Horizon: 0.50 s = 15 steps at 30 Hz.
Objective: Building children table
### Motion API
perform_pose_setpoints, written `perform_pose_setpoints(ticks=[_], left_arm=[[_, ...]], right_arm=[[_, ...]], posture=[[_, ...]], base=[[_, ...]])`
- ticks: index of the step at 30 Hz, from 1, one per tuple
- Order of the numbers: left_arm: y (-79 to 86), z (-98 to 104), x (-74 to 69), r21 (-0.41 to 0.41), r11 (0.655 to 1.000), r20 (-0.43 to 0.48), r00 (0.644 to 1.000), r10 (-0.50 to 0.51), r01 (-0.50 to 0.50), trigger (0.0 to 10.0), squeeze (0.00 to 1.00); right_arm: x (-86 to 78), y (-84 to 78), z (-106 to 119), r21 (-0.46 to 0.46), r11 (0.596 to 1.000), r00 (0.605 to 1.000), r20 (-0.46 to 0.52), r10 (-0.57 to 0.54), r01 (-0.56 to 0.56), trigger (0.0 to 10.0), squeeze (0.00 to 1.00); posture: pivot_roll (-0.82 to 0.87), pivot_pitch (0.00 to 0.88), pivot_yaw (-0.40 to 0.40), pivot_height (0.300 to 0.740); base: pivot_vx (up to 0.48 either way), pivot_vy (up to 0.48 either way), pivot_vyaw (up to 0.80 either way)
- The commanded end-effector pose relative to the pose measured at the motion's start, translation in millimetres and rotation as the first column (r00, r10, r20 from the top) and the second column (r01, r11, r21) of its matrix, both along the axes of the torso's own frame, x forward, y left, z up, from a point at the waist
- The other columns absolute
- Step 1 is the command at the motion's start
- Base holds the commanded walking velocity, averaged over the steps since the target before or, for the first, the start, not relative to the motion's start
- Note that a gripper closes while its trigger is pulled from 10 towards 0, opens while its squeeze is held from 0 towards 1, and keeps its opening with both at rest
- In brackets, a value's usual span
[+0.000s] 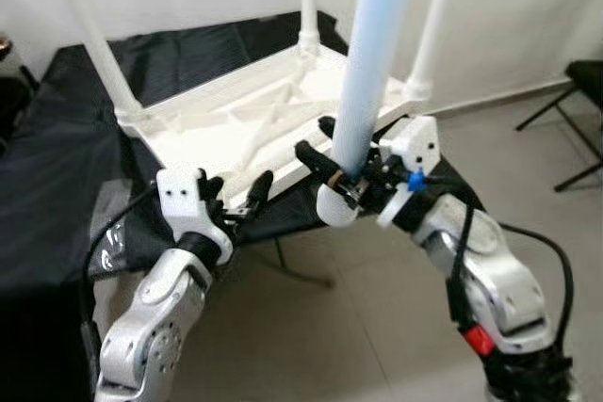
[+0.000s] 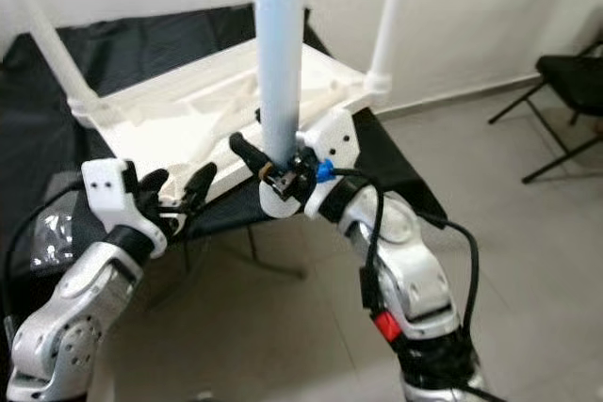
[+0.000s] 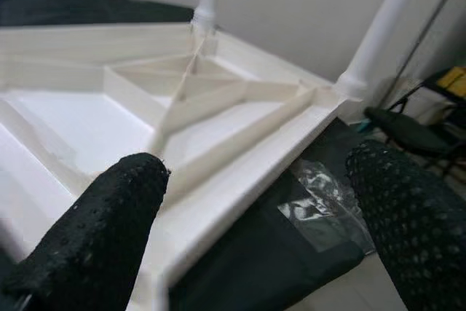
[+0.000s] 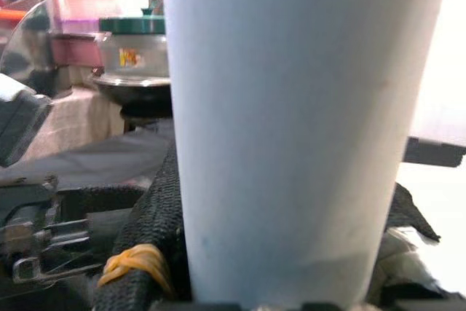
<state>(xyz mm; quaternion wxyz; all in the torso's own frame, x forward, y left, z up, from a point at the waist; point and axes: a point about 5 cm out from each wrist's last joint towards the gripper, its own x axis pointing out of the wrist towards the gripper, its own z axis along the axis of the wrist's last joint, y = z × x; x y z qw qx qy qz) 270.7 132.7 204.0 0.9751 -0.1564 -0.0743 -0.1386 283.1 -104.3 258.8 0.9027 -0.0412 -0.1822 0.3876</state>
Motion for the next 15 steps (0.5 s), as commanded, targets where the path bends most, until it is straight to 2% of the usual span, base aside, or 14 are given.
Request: perform_pose_setpoints(ticks=[1,7,14,15], left_arm=[[8.4,-4.5,-0.6,0.021,0.999,-0.025,0.999,0.036,-0.035,10.0,0.00],[8.2,-2.6,-0.4,0.032,0.998,-0.015,0.999,0.046,-0.045,10.0,0.00],[6.6,-7.3,-3.4,0.051,0.998,-0.022,0.999,0.044,-0.043,10.0,0.00],[7.7,-11.0,-4.6,0.068,0.996,-0.030,0.998,0.051,-0.049,10.0,0.00]], right_arm=[[-2.2,7.9,0.7,0.005,1.000,0.999,0.008,0.031,-0.031,10.0,0.00],[0.7,4.9,4.9,0.024,1.000,1.000,0.006,0.020,-0.020,10.0,0.00],[8.1,1.0,8.1,0.038,0.999,1.000,0.006,-0.005,0.005,10.0,0.00],[10.3,-0.7,8.3,0.039,0.999,1.000,0.004,-0.011,0.011,10.0,0.00]], posture=[[-0.03,0.172,-0.007,0.740],[-0.02,0.178,-0.009,0.740],[-0.02,0.190,-0.013,0.740],[-0.02,0.195,-0.012,0.740]], base=[[0.000,0.480,0.00],[0.000,0.459,0.00],[0.000,0.000,0.00],[0.000,0.000,0.64]])
